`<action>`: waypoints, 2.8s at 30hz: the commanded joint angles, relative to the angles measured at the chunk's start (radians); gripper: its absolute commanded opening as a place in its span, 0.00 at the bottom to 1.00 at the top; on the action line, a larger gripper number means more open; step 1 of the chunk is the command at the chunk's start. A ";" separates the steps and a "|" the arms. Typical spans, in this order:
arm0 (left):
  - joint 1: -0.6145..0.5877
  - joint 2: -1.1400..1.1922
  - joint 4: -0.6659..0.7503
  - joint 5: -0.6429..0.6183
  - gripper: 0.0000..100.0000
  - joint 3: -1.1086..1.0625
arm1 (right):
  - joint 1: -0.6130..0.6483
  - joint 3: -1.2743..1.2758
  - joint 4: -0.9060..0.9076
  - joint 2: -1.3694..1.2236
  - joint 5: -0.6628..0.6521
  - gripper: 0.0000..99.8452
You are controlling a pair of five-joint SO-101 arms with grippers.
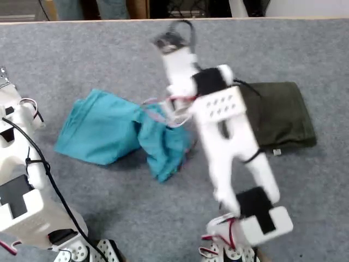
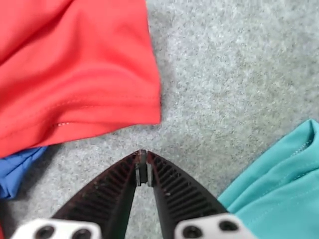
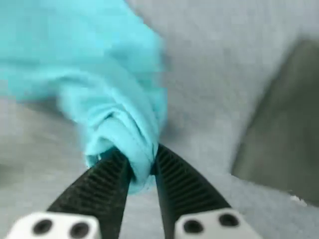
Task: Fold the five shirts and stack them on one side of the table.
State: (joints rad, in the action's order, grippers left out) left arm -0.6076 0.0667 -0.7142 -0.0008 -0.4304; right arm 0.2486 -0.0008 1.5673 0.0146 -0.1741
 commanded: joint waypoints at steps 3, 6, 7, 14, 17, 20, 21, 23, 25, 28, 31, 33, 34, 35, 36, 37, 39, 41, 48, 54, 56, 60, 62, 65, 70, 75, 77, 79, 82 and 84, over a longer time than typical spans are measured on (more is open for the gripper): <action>0.008 -0.040 0.014 -0.003 0.03 0.002 | -0.318 0.262 -0.241 -0.094 -0.284 0.02; 0.010 -0.040 0.014 -0.003 0.03 0.001 | -0.393 0.285 -0.288 -0.143 -0.405 0.02; 0.010 -0.040 0.014 -0.003 0.03 0.001 | -0.397 0.285 -0.288 -0.153 -0.427 0.03; 0.010 -0.043 0.012 -0.003 0.03 0.001 | -0.344 0.259 -0.235 -0.065 -0.420 0.34; 0.010 -0.044 0.011 -0.003 0.03 0.001 | -0.313 0.199 -0.193 0.021 -0.371 0.32; 0.010 -0.046 0.009 -0.003 0.03 0.001 | -0.242 0.133 -0.109 0.119 -0.327 0.22; 0.010 -0.046 0.009 -0.003 0.03 0.001 | -0.198 0.122 -0.072 0.145 -0.319 0.18; 0.010 -0.046 0.009 -0.003 0.03 0.001 | -0.089 0.127 -0.014 0.189 -0.315 0.10; 0.010 -0.046 0.009 -0.003 0.03 0.001 | 0.015 0.139 0.003 0.226 -0.311 0.06; 0.010 -0.046 0.009 -0.003 0.03 0.001 | 0.126 0.137 0.011 0.251 -0.250 0.10; 0.008 -0.046 0.009 -0.003 0.03 0.001 | 0.207 0.151 0.014 0.255 -0.233 0.16; 0.008 -0.046 0.009 -0.003 0.03 0.001 | 0.245 0.185 0.009 0.255 -0.233 0.20; 0.007 -0.046 0.009 -0.003 0.03 0.001 | 0.259 0.205 0.006 0.254 -0.233 0.21; 0.007 -0.046 0.009 -0.003 0.03 0.001 | 0.265 0.225 -0.006 0.252 -0.232 0.22; 0.007 -0.046 0.009 -0.003 0.03 0.001 | 0.265 0.243 -0.020 0.251 -0.232 0.23; 0.007 -0.046 0.009 -0.003 0.03 0.001 | 0.255 0.263 -0.032 0.248 -0.233 0.23; 0.007 -0.046 0.009 -0.003 0.03 0.001 | 0.206 0.297 -0.063 0.245 -0.239 0.23; 0.007 -0.046 0.009 -0.003 0.03 0.001 | 0.112 0.315 -0.098 0.243 -0.253 0.23; 0.007 -0.046 0.008 -0.003 0.03 0.001 | -0.176 0.312 -0.160 0.243 -0.390 0.01; 0.005 -0.048 0.008 -0.003 0.03 0.001 | -0.327 0.286 -0.203 0.249 -0.443 0.06; 0.005 -0.048 0.008 -0.003 0.03 0.001 | -0.316 0.231 -0.132 0.249 -0.442 0.06; 0.002 -0.048 0.008 -0.003 0.03 0.001 | -0.143 0.110 0.084 0.249 -0.442 0.06; 0.002 -0.048 0.008 -0.003 0.03 0.001 | -0.020 0.084 0.155 0.249 -0.442 0.06; 0.002 -0.048 0.008 -0.003 0.03 0.001 | 0.143 0.099 0.169 0.242 -0.423 0.06; 0.002 -0.048 0.008 -0.003 0.03 -0.001 | 0.339 0.320 0.009 0.183 -0.304 0.17; 0.001 -0.048 0.008 -0.003 0.03 -0.001 | 0.408 0.532 -0.244 0.067 -0.227 0.26; 0.001 -0.048 0.008 -0.003 0.03 -0.001 | 0.405 0.561 -0.324 0.015 -0.201 0.25; 0.001 -0.048 0.008 -0.003 0.03 -0.001 | 0.404 0.567 -0.371 -0.045 -0.193 0.24; 0.001 -0.046 0.008 -0.003 0.03 -0.001 | 0.404 0.562 -0.408 -0.127 -0.181 0.19; 0.001 -0.044 0.008 -0.003 0.03 -0.001 | 0.404 0.562 -0.411 -0.154 -0.181 0.12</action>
State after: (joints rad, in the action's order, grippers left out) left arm -0.6076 0.0667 -0.7142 -0.0008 -0.4304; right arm 0.6352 0.5577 1.1792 -0.0944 -0.3613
